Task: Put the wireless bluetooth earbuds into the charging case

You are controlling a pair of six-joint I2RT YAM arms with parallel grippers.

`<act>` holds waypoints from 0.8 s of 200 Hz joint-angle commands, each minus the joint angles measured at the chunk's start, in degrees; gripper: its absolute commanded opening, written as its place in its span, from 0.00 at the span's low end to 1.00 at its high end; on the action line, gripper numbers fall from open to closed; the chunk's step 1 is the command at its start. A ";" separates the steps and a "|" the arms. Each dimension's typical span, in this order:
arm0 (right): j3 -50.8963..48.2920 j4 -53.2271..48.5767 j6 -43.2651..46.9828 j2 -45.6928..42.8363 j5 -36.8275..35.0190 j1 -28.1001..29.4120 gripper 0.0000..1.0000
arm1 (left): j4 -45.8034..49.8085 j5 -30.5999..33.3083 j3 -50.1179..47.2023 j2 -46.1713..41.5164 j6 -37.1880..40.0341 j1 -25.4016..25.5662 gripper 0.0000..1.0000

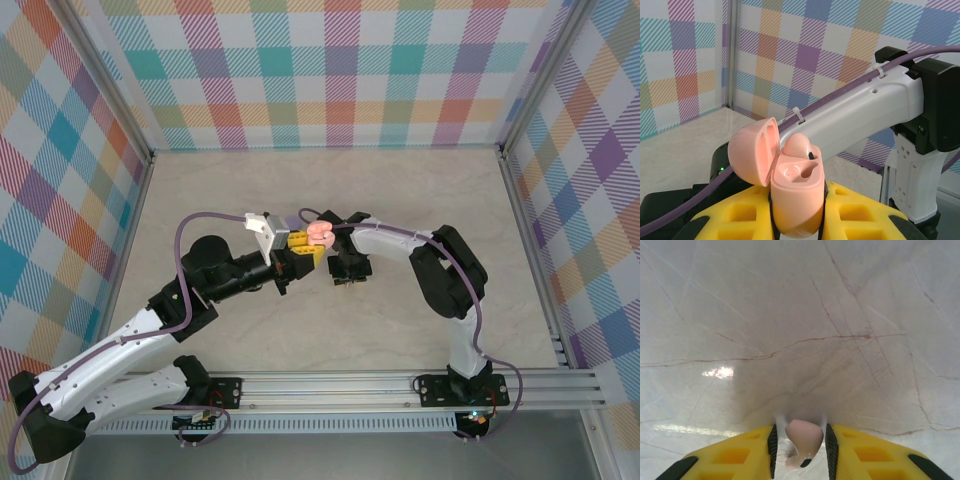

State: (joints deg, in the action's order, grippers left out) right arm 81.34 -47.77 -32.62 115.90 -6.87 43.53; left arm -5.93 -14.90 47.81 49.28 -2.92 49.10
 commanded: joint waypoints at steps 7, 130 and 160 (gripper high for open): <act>-0.04 3.65 -2.43 -0.15 0.27 -0.59 0.31 | -0.84 -0.74 0.44 -1.11 0.72 0.73 0.10; -1.07 2.13 -2.17 1.25 -0.96 -0.99 0.24 | -0.83 -0.86 0.44 -1.00 0.55 0.73 0.10; -2.18 3.04 -2.21 0.43 -1.28 -0.99 0.21 | -0.62 -0.65 0.33 -0.94 0.50 0.76 0.10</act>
State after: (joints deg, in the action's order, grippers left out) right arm 81.32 -47.20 -34.11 115.87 -6.72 42.81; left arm -5.91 -14.92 47.81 49.01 -2.92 49.10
